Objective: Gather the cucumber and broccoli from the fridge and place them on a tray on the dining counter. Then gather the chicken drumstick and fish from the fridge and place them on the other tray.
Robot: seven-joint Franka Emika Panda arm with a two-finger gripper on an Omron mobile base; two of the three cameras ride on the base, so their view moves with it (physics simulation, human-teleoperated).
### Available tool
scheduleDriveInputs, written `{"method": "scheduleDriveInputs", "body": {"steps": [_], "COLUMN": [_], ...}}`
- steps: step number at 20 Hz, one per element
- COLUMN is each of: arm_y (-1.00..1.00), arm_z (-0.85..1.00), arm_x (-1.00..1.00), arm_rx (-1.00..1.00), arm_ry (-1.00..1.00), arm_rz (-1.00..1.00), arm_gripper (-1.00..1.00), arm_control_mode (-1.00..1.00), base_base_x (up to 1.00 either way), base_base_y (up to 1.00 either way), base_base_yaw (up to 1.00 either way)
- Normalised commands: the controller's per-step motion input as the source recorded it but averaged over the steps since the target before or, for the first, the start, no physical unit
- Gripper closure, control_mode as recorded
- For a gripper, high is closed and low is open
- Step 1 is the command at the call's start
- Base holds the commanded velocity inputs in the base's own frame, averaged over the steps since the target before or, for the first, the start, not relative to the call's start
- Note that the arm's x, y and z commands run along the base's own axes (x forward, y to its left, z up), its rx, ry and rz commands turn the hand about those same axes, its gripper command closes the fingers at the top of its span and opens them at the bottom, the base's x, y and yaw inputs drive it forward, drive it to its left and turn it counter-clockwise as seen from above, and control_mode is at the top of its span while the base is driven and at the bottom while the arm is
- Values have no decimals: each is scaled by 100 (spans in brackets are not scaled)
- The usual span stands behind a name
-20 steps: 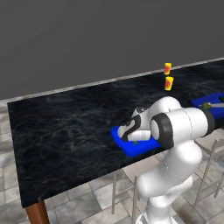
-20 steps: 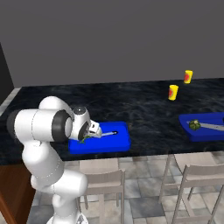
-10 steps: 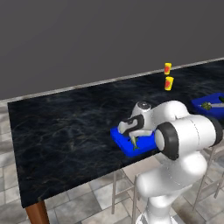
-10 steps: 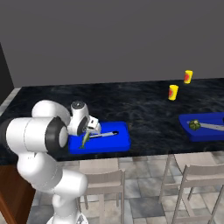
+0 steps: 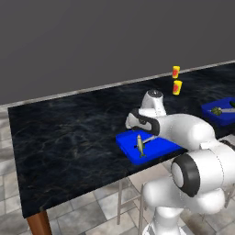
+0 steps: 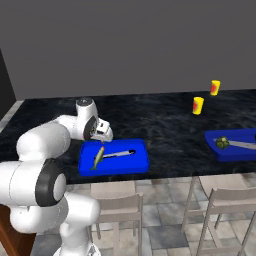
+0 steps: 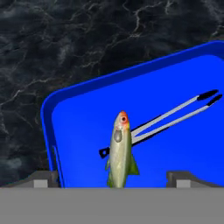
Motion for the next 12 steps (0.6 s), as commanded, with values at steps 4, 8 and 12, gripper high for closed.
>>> {"method": "scheduleDriveInputs", "body": {"steps": [4,8,12], "arm_y": [10,14,7], "arm_z": [73,65,63], "arm_x": [-46,-70,-83], "arm_rx": [0,0,0], "arm_ry": [11,10,10], "arm_rz": [0,0,0], "arm_gripper": [-100,-100,-100], "arm_control_mode": [-100,-100,-100], "base_base_x": [0,0,0], "base_base_y": [0,0,0], "base_base_yaw": [0,0,0]}}
